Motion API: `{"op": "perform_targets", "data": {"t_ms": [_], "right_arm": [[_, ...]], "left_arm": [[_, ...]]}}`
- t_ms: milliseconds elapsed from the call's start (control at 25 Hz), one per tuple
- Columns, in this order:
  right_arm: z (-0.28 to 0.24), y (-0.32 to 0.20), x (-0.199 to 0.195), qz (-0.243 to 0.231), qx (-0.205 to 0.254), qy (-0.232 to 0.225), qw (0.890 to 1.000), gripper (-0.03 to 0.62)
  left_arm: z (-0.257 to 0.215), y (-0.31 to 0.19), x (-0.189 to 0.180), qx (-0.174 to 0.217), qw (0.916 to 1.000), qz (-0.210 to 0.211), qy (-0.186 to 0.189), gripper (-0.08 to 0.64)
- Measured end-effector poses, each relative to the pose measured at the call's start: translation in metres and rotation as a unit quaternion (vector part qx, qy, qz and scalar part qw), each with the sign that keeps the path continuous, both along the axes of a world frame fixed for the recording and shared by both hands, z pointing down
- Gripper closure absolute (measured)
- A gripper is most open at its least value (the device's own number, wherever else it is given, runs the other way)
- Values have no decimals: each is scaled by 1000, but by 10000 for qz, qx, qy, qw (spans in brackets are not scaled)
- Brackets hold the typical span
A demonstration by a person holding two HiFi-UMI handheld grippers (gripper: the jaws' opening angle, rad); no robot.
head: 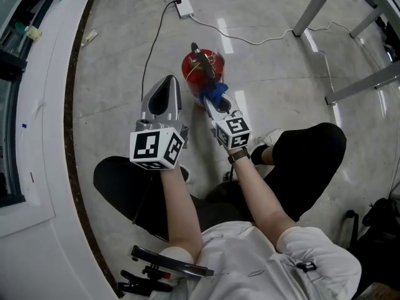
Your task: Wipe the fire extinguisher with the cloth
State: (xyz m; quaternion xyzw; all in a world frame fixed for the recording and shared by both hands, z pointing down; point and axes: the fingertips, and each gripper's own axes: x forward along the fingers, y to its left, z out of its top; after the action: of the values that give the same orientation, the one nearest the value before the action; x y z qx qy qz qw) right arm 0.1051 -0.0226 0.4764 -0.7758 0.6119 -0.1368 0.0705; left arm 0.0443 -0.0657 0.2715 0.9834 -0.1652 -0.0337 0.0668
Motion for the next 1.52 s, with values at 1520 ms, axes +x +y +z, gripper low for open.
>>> {"op": "perform_targets", "data": {"t_ms": [1520], "right_arm": [[-48,16,11,-342,-383,115,9986,518]], "left_arm": [[25,-34,23,-107,9991,-171,-379,560]]}}
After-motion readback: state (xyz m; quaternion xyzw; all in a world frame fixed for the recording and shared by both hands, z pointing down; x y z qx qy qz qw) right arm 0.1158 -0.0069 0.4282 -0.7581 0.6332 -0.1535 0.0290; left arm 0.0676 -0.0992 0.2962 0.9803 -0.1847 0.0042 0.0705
